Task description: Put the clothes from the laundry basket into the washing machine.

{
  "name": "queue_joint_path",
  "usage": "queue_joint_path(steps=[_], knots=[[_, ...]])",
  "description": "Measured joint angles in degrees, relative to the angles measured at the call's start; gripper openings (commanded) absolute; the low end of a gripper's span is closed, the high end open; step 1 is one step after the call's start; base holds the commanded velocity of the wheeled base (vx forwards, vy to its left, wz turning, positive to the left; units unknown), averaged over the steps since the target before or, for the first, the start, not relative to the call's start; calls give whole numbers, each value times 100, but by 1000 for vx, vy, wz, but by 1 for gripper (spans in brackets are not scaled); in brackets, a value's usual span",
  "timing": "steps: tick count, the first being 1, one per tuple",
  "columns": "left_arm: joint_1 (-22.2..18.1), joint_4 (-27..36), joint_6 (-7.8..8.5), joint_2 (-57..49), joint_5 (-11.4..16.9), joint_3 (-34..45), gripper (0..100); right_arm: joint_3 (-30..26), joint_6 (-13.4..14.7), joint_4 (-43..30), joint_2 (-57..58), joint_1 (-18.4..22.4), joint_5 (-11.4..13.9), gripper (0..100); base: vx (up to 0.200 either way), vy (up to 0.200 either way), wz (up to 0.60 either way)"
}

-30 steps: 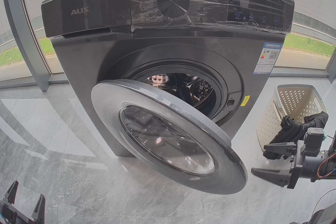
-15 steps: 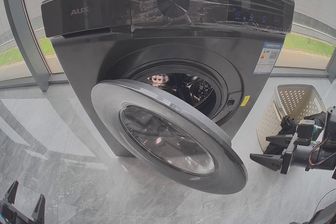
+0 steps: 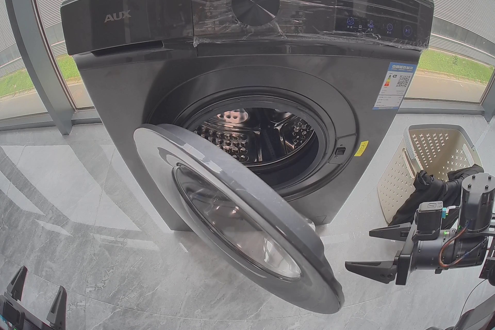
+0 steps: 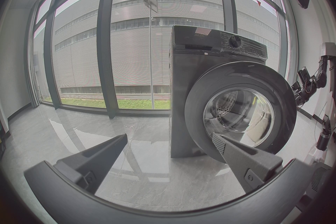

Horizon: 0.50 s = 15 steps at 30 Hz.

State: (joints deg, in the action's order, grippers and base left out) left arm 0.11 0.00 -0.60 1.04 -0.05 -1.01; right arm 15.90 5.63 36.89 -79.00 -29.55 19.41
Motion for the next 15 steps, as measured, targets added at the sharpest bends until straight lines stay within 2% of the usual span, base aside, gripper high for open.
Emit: queue_joint_path(steps=[2,9,15], knots=[[2,0,0,0,-2,0,100,59,13,2,-55,9,-55,100,-200,0,0],[2,0,2,0,-2,0,100,350,150,11,-555,6,-641,100,0,0,0],[0,0,0,0,-2,0,100,466,191,187,-953,-289,-720,100,0,0,0]])
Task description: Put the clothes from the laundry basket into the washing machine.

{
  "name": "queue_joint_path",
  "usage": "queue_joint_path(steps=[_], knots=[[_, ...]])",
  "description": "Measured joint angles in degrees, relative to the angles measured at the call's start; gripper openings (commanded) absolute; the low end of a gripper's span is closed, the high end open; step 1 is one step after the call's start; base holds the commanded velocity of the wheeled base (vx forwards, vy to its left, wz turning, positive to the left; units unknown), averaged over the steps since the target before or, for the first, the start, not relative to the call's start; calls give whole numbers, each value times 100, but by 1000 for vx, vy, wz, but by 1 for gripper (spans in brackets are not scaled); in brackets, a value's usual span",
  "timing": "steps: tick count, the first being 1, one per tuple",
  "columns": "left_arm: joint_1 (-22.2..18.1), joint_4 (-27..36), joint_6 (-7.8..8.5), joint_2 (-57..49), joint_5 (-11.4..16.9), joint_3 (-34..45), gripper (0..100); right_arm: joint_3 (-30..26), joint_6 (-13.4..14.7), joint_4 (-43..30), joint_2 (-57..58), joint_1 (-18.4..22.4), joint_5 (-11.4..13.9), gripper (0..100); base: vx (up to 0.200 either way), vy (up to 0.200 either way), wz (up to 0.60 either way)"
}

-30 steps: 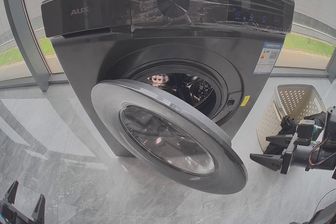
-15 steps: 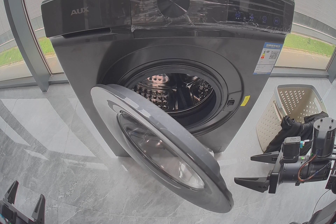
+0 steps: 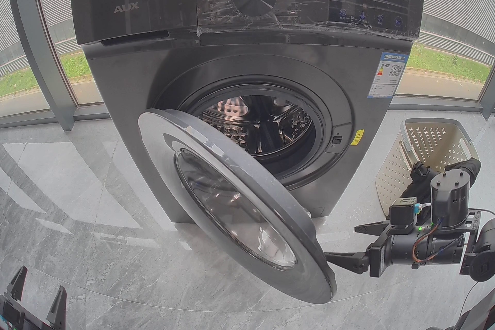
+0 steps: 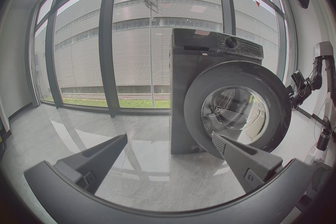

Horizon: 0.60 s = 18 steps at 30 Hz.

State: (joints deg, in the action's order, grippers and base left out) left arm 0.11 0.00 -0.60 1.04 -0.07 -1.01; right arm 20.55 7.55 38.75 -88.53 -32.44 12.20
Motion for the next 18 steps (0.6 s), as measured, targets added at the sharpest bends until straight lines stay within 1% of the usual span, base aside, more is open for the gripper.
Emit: queue_joint_path(steps=[4,6,9,12,14,18], knots=[[0,0,0,0,0,0,100,-38,13,178,-141,-280,9,100,0,0,0],[0,0,0,0,0,0,100,-88,20,262,-174,-369,106,100,0,0,0],[2,0,2,0,0,0,100,-179,35,391,-194,-427,244,100,0,0,0],[5,0,0,0,2,0,100,-188,93,416,-223,-422,229,100,0,0,0],[5,0,0,0,0,0,100,-88,138,440,-277,-383,123,100,0,0,0],[2,0,-2,0,0,0,100,238,283,462,-566,-217,-424,100,0,0,0]])
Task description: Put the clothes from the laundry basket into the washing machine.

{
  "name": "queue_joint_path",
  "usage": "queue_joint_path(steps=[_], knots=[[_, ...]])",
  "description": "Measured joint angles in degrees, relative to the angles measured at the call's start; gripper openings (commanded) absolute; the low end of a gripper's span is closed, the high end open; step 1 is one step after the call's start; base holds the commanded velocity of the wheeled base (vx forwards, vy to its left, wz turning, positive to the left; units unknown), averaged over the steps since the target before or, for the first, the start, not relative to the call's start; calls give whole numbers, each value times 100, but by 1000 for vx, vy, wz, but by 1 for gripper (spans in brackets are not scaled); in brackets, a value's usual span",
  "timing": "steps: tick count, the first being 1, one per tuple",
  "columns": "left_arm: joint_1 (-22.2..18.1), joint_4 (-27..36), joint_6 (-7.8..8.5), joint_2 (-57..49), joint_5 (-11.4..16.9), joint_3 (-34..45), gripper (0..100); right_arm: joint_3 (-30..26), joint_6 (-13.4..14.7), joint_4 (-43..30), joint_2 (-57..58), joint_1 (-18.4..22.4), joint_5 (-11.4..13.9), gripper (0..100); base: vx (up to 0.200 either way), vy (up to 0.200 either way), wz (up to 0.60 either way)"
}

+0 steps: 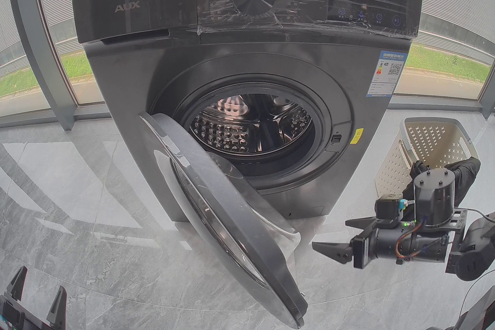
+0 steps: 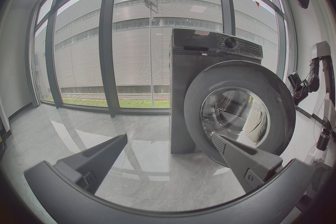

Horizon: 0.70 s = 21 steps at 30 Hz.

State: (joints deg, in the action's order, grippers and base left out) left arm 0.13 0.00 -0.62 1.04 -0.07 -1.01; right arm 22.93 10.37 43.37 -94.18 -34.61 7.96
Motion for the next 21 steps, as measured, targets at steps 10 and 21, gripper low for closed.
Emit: queue_joint_path(steps=[10,21], knots=[[2,0,16,0,-2,0,100,948,401,123,-986,330,-529,100,-60,0,0],[2,0,13,0,-9,0,100,1336,391,143,-1802,357,-646,100,0,0,0]])
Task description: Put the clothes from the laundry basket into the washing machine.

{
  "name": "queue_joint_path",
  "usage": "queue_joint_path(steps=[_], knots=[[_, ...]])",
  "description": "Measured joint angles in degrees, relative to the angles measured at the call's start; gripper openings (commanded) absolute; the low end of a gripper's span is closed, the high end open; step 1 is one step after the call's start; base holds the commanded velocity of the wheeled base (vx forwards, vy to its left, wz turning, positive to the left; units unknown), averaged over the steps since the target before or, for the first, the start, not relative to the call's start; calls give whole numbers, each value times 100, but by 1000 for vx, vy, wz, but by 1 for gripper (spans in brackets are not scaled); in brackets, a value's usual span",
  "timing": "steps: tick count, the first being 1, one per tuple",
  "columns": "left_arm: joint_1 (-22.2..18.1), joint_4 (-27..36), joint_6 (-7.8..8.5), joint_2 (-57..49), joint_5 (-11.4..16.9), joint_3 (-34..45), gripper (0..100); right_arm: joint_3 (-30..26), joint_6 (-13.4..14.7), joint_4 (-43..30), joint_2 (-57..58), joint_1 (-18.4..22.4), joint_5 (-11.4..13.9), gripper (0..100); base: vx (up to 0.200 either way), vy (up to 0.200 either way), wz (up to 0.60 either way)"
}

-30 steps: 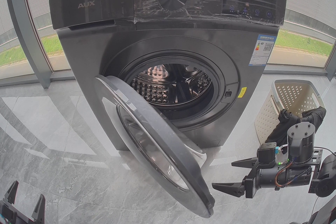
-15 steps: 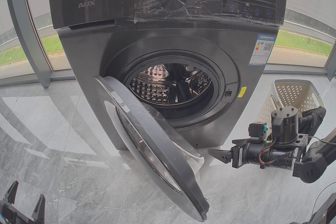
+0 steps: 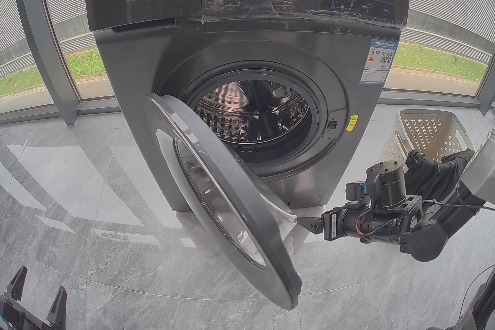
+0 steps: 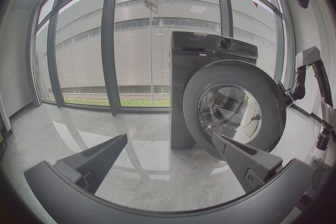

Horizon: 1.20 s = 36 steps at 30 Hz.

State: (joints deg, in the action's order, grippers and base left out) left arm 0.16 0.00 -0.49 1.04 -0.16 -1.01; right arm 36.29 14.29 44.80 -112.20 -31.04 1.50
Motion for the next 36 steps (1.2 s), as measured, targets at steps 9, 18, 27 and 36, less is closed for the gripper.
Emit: queue_joint_path(steps=[9,18,27,36], knots=[[-5,0,0,0,0,0,100,-126,43,304,-76,-488,61,100,0,0,0],[-5,0,-2,0,5,0,100,94,21,703,-80,-560,358,100,0,0,0],[-2,0,-11,0,6,0,100,485,-20,725,-367,-898,655,100,0,0,0],[-5,0,0,0,5,0,100,1206,-33,660,-896,-1054,657,100,-133,0,0]])
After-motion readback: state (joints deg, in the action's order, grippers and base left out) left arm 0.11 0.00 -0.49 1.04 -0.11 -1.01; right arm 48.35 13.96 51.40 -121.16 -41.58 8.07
